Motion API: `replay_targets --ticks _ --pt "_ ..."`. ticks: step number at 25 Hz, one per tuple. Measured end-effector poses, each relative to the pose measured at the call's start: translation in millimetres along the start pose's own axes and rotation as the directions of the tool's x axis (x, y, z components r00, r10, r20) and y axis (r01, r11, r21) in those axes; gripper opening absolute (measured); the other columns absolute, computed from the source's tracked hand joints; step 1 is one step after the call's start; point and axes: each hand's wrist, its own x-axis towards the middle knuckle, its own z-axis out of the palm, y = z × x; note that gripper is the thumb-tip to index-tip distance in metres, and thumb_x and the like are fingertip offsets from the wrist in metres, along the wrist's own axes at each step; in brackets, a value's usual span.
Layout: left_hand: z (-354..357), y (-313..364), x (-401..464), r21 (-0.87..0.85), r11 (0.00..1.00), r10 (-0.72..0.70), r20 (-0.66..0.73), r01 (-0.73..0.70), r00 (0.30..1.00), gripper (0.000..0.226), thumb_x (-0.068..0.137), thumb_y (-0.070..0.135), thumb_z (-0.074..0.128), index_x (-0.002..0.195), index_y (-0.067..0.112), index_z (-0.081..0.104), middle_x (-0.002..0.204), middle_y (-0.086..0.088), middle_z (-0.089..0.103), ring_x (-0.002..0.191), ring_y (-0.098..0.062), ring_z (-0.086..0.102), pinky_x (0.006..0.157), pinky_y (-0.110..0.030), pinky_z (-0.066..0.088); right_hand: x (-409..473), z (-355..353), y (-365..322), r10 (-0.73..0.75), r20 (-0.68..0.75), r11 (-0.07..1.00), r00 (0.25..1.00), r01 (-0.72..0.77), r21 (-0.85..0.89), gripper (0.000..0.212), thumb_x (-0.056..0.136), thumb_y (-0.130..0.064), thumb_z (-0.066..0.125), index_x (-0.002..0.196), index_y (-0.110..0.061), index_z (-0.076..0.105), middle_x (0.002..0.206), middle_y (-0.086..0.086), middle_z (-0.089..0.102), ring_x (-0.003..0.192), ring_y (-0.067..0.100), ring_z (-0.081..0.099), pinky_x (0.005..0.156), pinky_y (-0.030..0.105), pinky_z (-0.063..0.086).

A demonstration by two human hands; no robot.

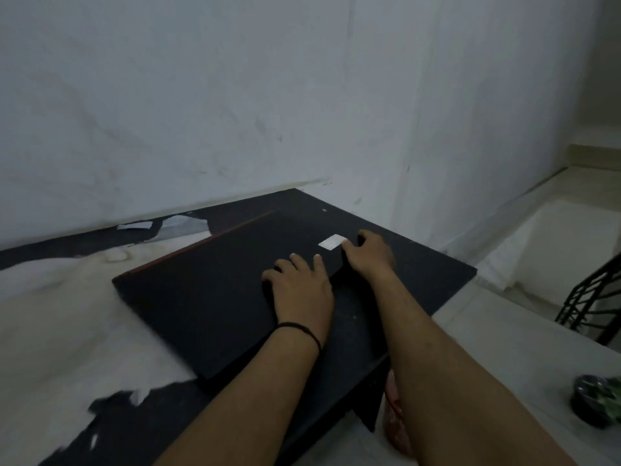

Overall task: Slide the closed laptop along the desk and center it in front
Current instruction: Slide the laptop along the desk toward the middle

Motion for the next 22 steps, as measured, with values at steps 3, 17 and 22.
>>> replay_targets --ticks 3,17,22 --pt "-3.5 -20.4 -32.7 -0.013 1.0 0.015 -0.022 -0.015 1.0 0.068 0.101 0.058 0.034 0.158 0.023 0.02 0.157 -0.024 0.032 0.134 -0.05 0.039 0.101 -0.065 0.04 -48.8 -19.1 8.7 -0.043 -0.039 0.999 0.998 0.044 0.03 0.057 0.089 -0.048 0.064 0.139 -0.023 0.056 0.141 0.0 0.061 0.129 0.026 0.055 0.109 0.038 0.041" --pt "-11.7 -18.7 -63.5 -0.04 0.996 0.069 -0.176 -0.077 0.982 0.043 0.101 0.029 0.048 0.14 0.011 0.046 0.121 -0.017 0.06 0.102 -0.036 0.062 0.081 -0.05 0.055 -92.8 -43.2 24.8 0.058 -0.145 0.816 0.988 0.036 0.576 0.028 0.084 -0.005 0.061 0.071 -0.026 0.075 0.082 0.001 0.076 0.085 0.028 0.074 0.085 0.048 0.061" --pt "-4.6 -19.6 -60.9 0.004 1.0 0.027 -0.204 -0.026 0.979 0.054 0.099 0.014 0.045 0.151 0.012 0.032 0.131 -0.021 0.054 0.11 -0.04 0.057 0.087 -0.053 0.052 -92.3 -45.2 26.3 0.11 -0.169 0.74 0.979 0.033 0.672 0.032 0.083 0.003 0.056 0.073 -0.021 0.075 0.068 -0.001 0.072 0.063 0.022 0.07 0.075 0.044 0.064"
